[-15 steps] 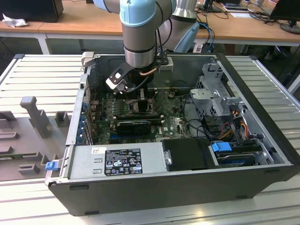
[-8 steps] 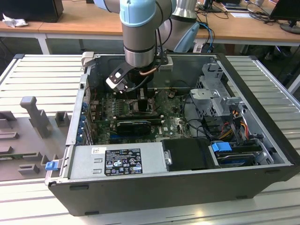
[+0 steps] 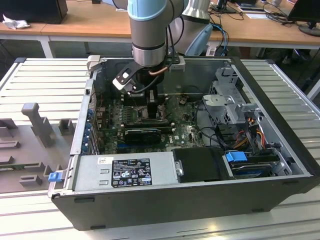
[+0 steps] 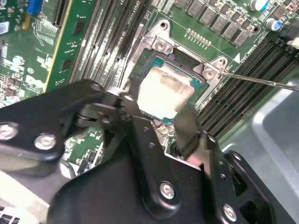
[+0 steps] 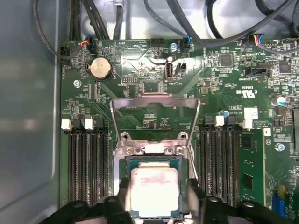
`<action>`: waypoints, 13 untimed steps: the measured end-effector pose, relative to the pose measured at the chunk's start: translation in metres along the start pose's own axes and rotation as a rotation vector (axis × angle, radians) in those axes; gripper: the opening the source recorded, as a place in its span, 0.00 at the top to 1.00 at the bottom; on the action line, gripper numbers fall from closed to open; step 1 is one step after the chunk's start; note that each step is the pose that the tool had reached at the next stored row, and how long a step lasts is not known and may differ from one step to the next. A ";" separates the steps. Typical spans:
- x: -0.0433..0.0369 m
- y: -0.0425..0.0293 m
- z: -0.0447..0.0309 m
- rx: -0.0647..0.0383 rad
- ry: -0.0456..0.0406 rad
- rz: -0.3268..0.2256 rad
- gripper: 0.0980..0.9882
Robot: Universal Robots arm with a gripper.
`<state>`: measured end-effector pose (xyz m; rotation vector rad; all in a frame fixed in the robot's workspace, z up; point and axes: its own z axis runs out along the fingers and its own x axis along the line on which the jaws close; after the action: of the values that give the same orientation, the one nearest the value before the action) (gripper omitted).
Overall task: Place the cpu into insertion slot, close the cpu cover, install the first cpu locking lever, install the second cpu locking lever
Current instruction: 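Place the cpu into insertion slot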
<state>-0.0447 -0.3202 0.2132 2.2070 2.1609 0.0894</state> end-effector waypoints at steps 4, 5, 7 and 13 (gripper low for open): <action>-0.0018 0.0001 -0.0001 0.000 -0.0007 0.000 0.73; -0.0019 0.0001 -0.0002 0.000 -0.0010 0.000 0.80; -0.0019 0.0001 -0.0007 0.000 -0.0016 0.000 0.87; -0.0019 0.0004 -0.0046 0.000 -0.0015 0.000 0.99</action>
<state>-0.0447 -0.3221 0.2178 2.2062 2.1603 0.0878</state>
